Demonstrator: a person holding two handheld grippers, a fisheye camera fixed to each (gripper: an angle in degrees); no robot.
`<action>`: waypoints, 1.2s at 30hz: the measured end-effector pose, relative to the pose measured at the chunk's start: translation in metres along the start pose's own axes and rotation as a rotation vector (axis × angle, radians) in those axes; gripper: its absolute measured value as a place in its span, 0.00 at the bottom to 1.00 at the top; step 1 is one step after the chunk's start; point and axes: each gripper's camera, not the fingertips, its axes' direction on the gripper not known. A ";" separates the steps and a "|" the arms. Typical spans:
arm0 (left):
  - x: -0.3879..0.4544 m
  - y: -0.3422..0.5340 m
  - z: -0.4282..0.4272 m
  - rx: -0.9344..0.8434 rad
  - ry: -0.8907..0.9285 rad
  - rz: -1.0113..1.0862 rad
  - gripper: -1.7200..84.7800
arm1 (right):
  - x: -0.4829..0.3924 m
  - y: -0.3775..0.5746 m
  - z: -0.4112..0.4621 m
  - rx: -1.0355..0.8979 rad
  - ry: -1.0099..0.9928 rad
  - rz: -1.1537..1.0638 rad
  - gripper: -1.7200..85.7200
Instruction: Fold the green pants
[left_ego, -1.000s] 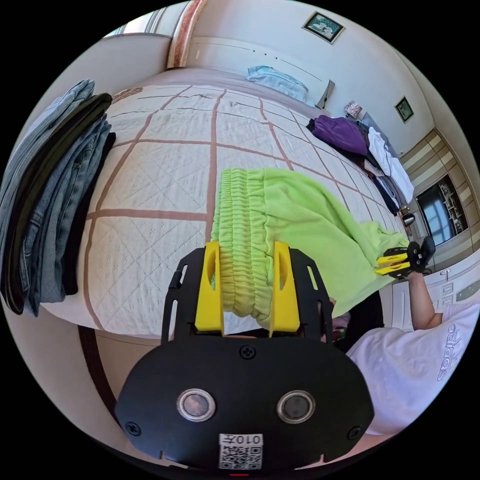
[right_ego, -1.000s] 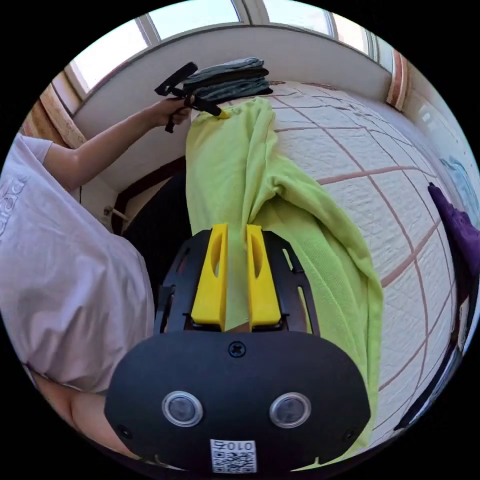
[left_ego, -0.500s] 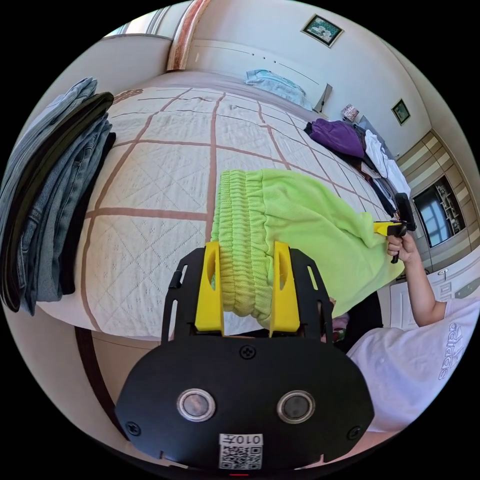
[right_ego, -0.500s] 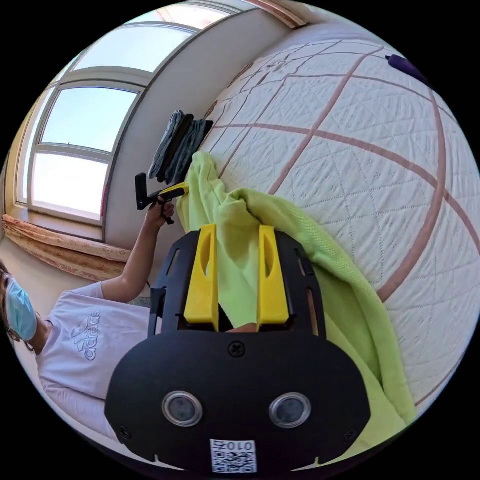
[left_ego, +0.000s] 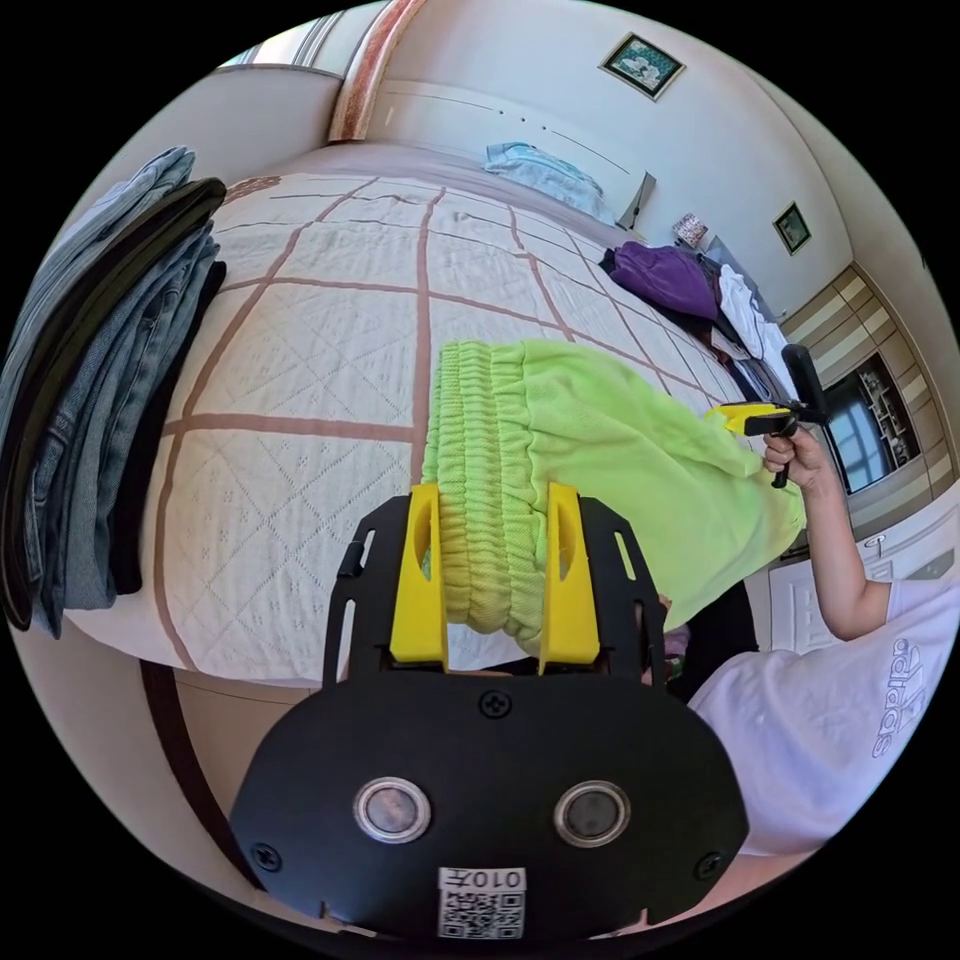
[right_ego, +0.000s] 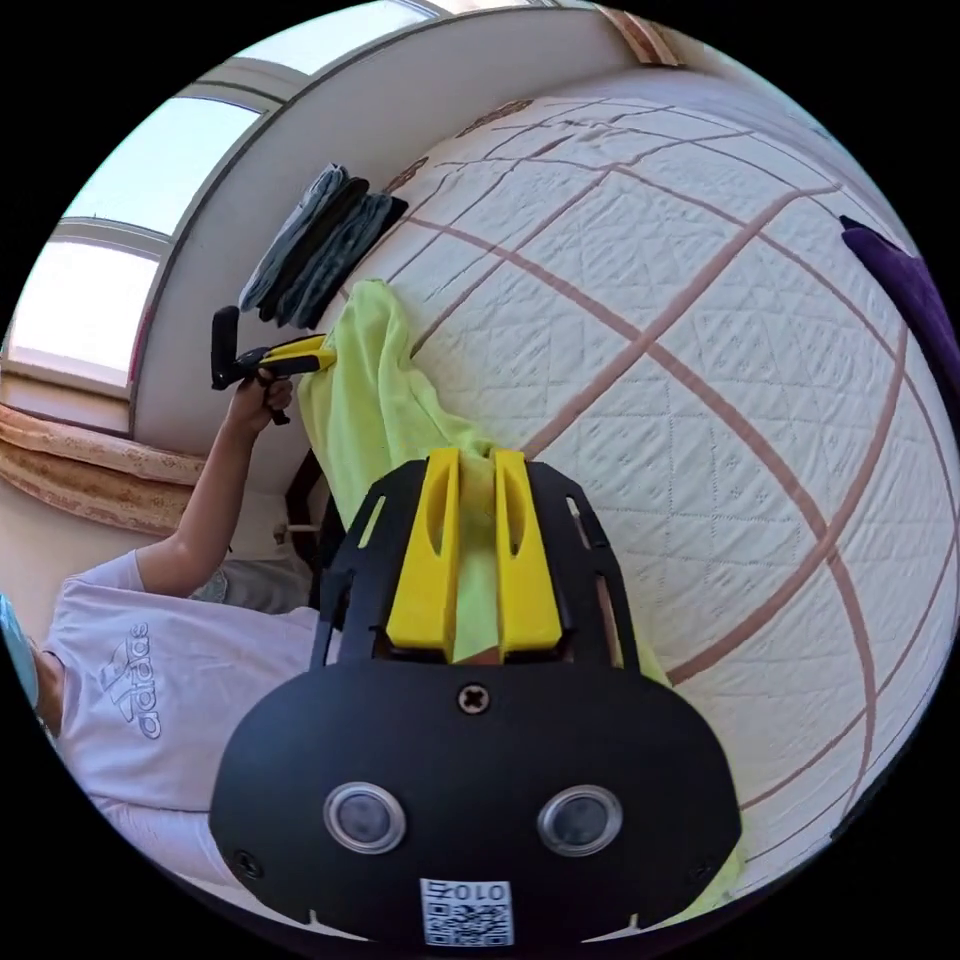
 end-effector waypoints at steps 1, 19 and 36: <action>0.001 0.001 0.001 0.002 0.001 0.000 0.19 | -0.004 -0.003 -0.001 -0.017 0.108 -0.003 0.09; 0.054 0.033 -0.027 0.098 -0.110 -0.034 0.16 | 0.034 0.138 -0.075 0.382 0.076 0.140 0.09; 0.197 0.078 0.028 0.286 -0.048 -0.016 0.12 | -0.023 0.468 -0.067 0.719 0.467 0.521 0.18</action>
